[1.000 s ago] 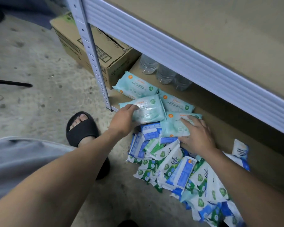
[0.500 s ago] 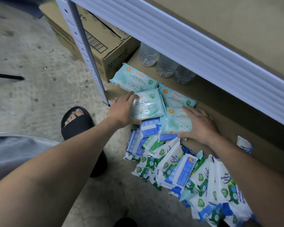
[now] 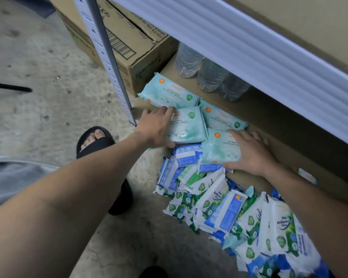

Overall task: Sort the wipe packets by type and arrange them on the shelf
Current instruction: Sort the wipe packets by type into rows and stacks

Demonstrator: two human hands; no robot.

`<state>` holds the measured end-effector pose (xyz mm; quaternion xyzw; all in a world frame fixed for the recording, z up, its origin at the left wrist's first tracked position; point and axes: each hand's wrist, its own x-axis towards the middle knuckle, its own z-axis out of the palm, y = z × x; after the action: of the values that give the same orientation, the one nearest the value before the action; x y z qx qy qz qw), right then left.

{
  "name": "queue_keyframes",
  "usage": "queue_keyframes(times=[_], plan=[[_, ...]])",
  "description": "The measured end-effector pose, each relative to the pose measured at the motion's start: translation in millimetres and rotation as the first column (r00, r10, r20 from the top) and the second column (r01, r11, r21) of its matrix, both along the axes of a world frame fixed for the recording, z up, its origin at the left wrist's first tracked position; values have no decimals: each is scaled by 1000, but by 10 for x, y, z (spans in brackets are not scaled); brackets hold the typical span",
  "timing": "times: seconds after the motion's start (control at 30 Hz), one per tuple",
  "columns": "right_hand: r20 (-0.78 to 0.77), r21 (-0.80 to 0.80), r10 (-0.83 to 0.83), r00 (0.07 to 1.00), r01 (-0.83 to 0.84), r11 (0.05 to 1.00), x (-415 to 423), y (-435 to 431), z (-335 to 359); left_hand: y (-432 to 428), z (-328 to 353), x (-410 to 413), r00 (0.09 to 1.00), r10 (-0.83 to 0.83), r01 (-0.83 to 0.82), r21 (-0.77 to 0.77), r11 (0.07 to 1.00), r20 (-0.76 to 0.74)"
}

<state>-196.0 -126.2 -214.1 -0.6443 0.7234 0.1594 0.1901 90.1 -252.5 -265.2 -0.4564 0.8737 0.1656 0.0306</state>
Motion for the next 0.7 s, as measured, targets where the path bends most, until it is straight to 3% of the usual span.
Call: queue_keyframes(times=[0.3,0.43,0.5,0.6,0.7], plan=[[-10,-139,-248,969,244,960,-47,-104,112,-601,484,-81,982,-186,186,-162,969,18],[54,-170,-270,961,275,946,21,-263,124,-811,604,-259,935,-269,312,-175,934,233],[133,-137,-246,960,264,955,46,-298,39,-809,533,-308,925,-216,269,-139,953,311],[143,-72,-225,964,237,969,67,-298,-129,-697,398,-348,982,-87,83,30,996,169],[127,-83,-231,965,242,967,101,-297,-212,-544,278,-400,998,-30,25,103,994,53]])
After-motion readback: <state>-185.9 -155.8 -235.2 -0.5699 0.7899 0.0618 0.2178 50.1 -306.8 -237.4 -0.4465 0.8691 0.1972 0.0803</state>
